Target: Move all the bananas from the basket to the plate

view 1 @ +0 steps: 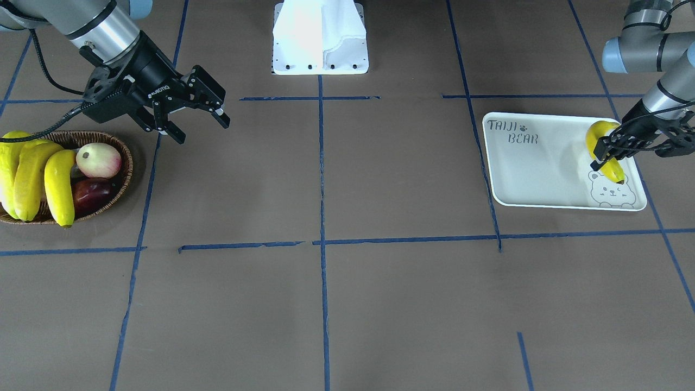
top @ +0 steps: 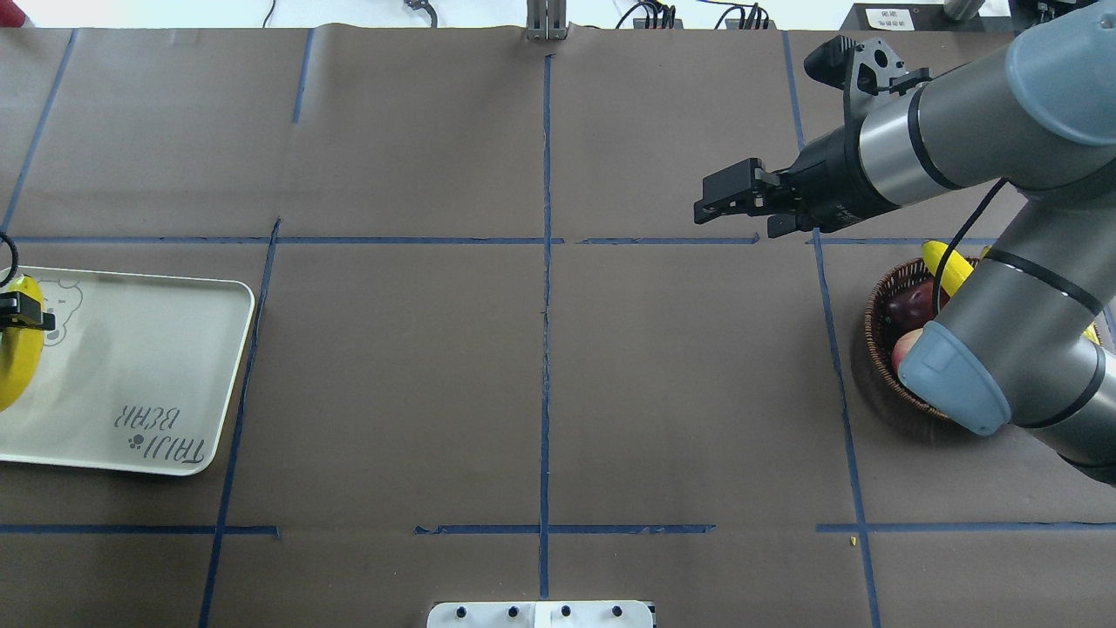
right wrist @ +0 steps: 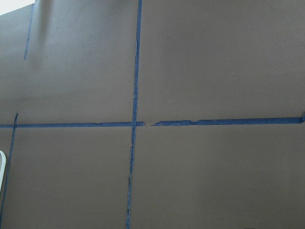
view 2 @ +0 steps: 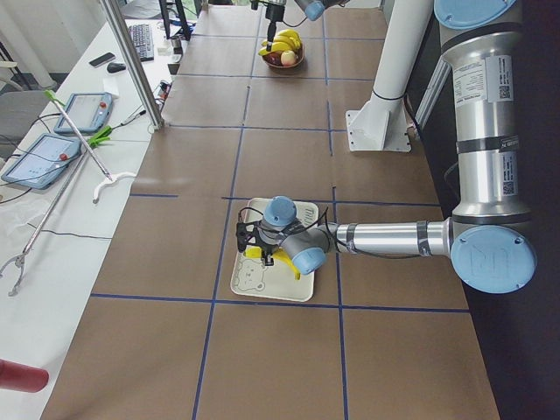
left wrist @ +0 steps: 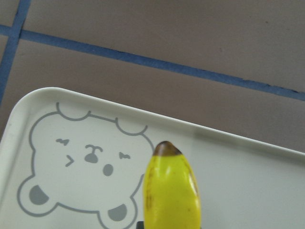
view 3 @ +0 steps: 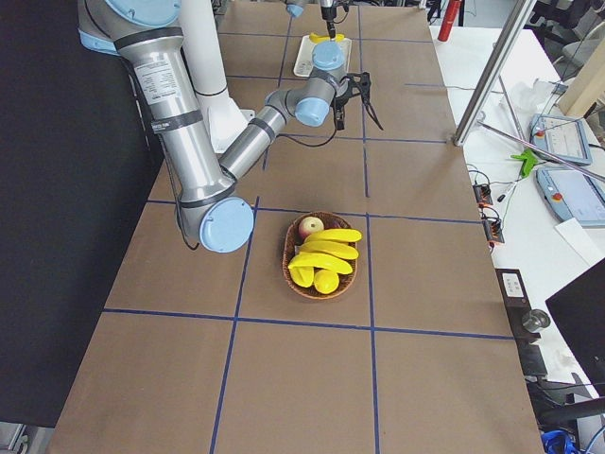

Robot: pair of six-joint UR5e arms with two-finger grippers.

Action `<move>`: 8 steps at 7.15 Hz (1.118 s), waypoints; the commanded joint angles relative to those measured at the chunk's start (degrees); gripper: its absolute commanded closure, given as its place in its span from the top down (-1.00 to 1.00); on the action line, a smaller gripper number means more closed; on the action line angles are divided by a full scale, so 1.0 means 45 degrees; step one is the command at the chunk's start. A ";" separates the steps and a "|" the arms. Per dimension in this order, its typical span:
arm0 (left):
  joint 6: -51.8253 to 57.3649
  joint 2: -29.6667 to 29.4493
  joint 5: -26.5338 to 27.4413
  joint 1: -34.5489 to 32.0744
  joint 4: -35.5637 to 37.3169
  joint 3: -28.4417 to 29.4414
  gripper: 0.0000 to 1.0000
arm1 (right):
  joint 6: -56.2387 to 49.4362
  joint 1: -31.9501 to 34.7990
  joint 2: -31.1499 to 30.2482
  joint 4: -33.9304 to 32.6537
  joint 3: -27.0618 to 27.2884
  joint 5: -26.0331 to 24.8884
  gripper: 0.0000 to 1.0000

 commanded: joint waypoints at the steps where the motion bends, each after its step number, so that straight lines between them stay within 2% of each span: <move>1: 0.0562 0.0031 0.0396 -0.0013 -0.0043 0.0402 -1.00 | -0.0034 -0.0008 -0.0045 -0.0026 -0.0031 0.0009 1.00; 3: 0.1669 0.0050 0.0319 -0.0013 -0.0101 0.0520 0.99 | -0.0034 0.0030 -0.0045 -0.0026 -0.0011 0.0009 1.00; 5: 0.1637 -0.0046 0.0221 -0.0420 -0.0140 0.0364 1.00 | -0.0054 0.0224 -0.0161 -0.0394 0.0008 0.0028 1.00; 6: 0.1521 -0.0105 0.0182 -0.0461 -0.0140 0.0268 1.00 | -0.0692 0.0922 -0.0626 -0.0591 0.0163 0.0628 1.00; 7: 0.1520 -0.0202 -0.0224 -0.0829 -0.0063 0.0247 1.00 | -0.2284 0.1509 -0.1713 -0.0612 0.0397 0.1234 1.00; 8: 0.1501 -0.0223 -0.1775 -0.1780 0.0092 -0.0120 1.00 | -0.4001 0.2095 -0.3329 -0.0612 0.0960 0.1742 1.00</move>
